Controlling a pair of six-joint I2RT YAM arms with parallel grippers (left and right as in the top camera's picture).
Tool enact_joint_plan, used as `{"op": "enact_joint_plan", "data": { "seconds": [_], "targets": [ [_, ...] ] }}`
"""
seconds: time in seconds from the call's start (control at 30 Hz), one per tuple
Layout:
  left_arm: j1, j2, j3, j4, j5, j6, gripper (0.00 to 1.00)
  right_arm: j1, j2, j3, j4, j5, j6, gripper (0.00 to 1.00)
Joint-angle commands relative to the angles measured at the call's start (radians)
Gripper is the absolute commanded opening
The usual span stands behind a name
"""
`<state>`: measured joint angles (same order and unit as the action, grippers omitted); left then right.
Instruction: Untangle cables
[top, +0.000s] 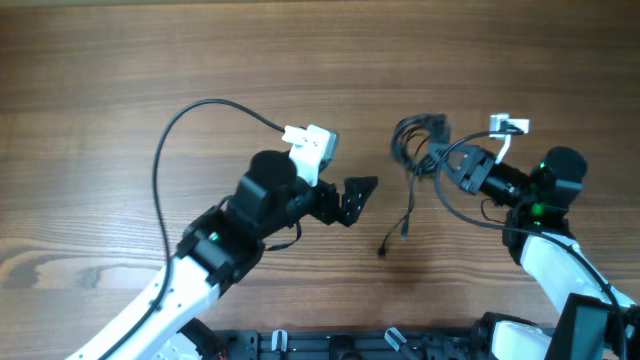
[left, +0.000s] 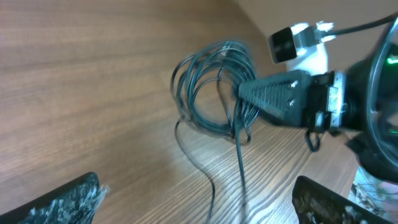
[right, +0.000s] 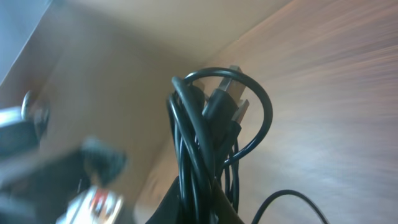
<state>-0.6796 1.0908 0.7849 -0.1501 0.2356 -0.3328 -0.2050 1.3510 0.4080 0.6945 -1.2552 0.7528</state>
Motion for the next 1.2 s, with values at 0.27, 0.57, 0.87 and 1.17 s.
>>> {"op": "enact_joint_plan", "data": {
  "seconds": [0.27, 0.57, 0.87, 1.17],
  "targets": [
    [0.002, -0.04, 0.0, -0.108, 0.244, 0.33, 1.0, 0.17, -0.006, 0.005, 0.034, -0.318, 0.042, 0.04],
    [0.004, 0.092, 0.0, -0.055, 0.35, 0.33, 0.52, 0.23, -0.006, 0.005, 0.3, -0.284, 0.294, 0.04],
    [0.006, 0.04, 0.0, -0.077, 0.122, 0.324, 0.04, 0.23, -0.006, 0.005, 0.259, -0.259, -0.01, 0.51],
    [0.006, -0.008, 0.0, -0.046, -0.188, -0.081, 0.04, 0.248, -0.006, 0.005, -0.037, 0.131, -0.113, 0.81]
  ]
}}
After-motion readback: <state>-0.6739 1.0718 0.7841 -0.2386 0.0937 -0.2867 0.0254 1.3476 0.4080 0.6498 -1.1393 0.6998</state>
